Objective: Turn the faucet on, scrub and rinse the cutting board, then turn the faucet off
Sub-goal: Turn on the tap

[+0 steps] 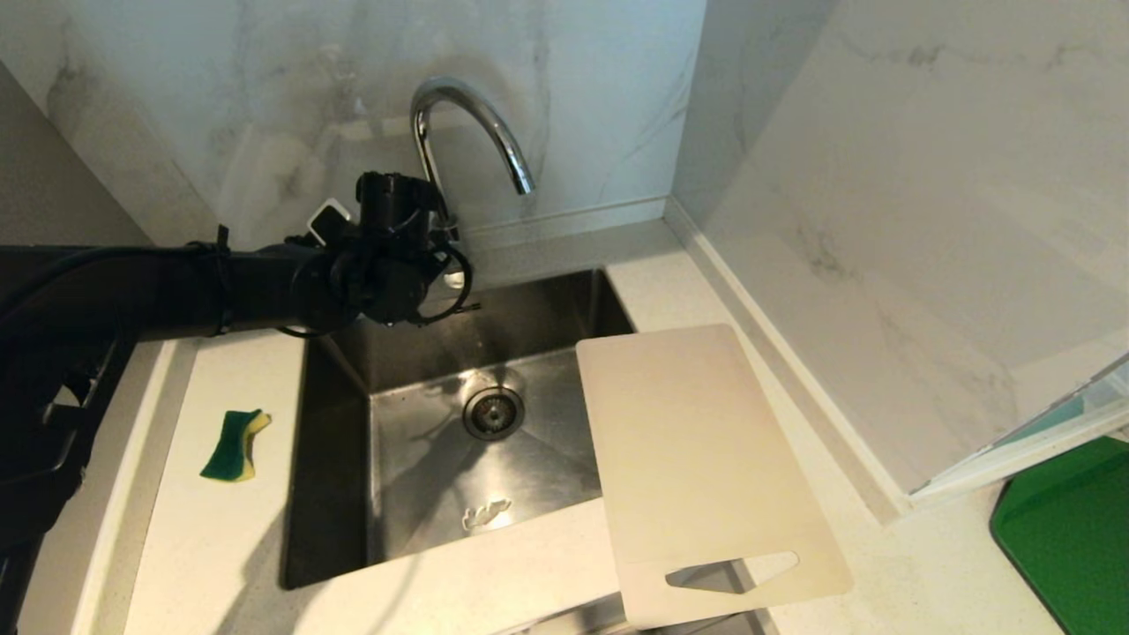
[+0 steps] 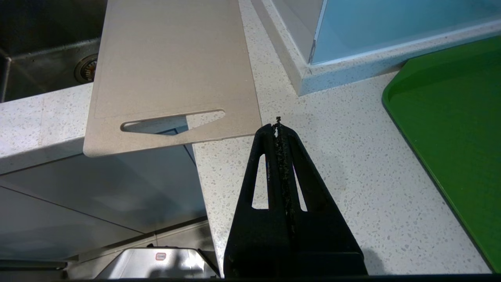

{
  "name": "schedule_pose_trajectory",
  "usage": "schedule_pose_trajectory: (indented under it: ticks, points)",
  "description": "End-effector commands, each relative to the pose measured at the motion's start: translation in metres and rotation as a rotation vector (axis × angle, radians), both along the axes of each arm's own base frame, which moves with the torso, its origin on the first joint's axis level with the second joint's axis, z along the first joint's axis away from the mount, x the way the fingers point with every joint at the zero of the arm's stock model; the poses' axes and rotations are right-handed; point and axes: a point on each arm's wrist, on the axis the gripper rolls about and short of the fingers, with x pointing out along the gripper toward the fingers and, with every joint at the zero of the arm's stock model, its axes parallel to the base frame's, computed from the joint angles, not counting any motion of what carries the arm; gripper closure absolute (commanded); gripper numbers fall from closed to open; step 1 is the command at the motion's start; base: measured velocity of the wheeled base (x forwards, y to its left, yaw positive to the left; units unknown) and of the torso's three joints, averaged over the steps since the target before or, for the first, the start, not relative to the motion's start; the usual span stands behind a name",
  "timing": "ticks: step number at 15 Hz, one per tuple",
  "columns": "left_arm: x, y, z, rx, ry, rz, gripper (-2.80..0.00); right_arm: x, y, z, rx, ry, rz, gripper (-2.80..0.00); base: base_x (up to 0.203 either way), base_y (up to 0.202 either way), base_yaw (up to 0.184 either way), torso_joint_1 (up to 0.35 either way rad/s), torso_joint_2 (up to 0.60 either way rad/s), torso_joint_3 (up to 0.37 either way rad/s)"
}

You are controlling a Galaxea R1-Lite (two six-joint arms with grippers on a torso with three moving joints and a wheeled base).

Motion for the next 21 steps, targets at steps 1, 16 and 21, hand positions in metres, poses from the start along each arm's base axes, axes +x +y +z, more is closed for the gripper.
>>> schedule_pose_trajectory:
  ticks: [1,16,21]
  points:
    - [0.011,0.000,-0.014,-0.004,-0.010,0.018,-2.80,0.000,0.000,0.000,0.000,0.000,0.001,0.00,0.000,0.000,0.000,0.000,0.00,0.000]
    - [0.051,0.018,-0.045,0.139,-0.098,0.031,-2.80,0.000,0.000,0.000,-0.001,0.000,0.001,0.00,0.000,0.000,0.000,0.000,0.00,0.000]
    - [0.058,0.031,-0.050,0.138,-0.097,0.045,-2.80,0.000,0.000,0.000,0.000,-0.001,0.001,0.00,0.000,0.000,0.000,0.000,0.00,0.000]
